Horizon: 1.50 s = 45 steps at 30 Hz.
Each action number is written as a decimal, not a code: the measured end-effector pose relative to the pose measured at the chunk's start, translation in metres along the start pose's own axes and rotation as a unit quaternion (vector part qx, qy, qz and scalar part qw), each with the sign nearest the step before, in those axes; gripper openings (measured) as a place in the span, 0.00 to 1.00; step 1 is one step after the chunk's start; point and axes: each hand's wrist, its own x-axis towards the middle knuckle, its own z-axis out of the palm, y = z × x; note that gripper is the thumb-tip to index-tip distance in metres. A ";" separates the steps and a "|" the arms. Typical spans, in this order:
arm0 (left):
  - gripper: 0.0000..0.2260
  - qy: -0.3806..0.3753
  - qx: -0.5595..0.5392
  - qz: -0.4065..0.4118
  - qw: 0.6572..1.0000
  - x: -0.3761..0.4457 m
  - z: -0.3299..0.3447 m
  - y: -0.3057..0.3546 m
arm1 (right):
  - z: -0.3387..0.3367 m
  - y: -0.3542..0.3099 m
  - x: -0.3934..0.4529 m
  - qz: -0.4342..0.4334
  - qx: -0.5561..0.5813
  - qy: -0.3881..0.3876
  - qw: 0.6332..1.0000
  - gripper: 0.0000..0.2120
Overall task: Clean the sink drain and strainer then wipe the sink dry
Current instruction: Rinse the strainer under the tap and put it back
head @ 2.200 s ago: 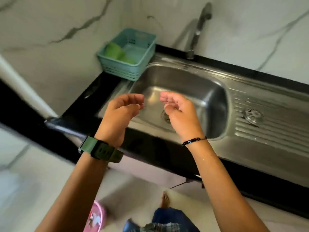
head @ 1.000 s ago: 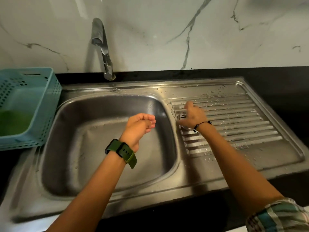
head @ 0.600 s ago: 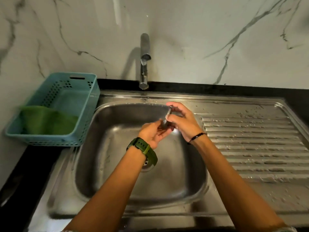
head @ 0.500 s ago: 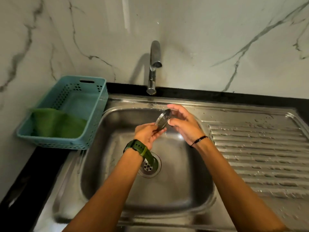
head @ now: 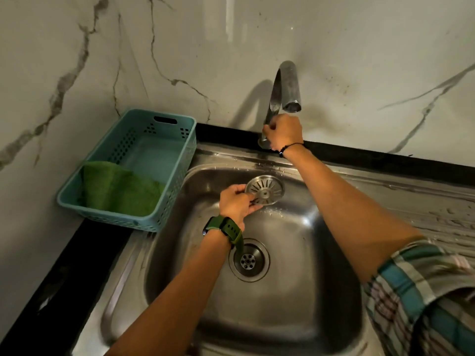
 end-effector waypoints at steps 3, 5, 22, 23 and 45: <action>0.13 0.005 0.003 -0.008 1.000 0.001 0.001 -0.004 | 0.004 0.003 0.002 0.011 0.052 0.002 0.999 0.10; 0.13 0.009 0.008 -0.008 1.000 0.002 0.003 -0.006 | 0.006 0.002 0.001 0.018 0.079 0.016 0.997 0.09; 0.11 -0.006 0.023 0.014 1.000 0.005 0.014 -0.012 | 0.003 0.000 0.003 -0.127 -0.050 -0.034 0.990 0.11; 0.10 -0.007 0.024 0.015 1.000 0.005 0.014 -0.013 | 0.004 0.001 0.005 -0.113 -0.043 -0.045 0.992 0.11; 0.08 -0.005 -0.015 -0.032 0.999 0.024 0.010 -0.012 | -0.014 0.016 -0.094 -0.056 0.057 -0.225 0.971 0.13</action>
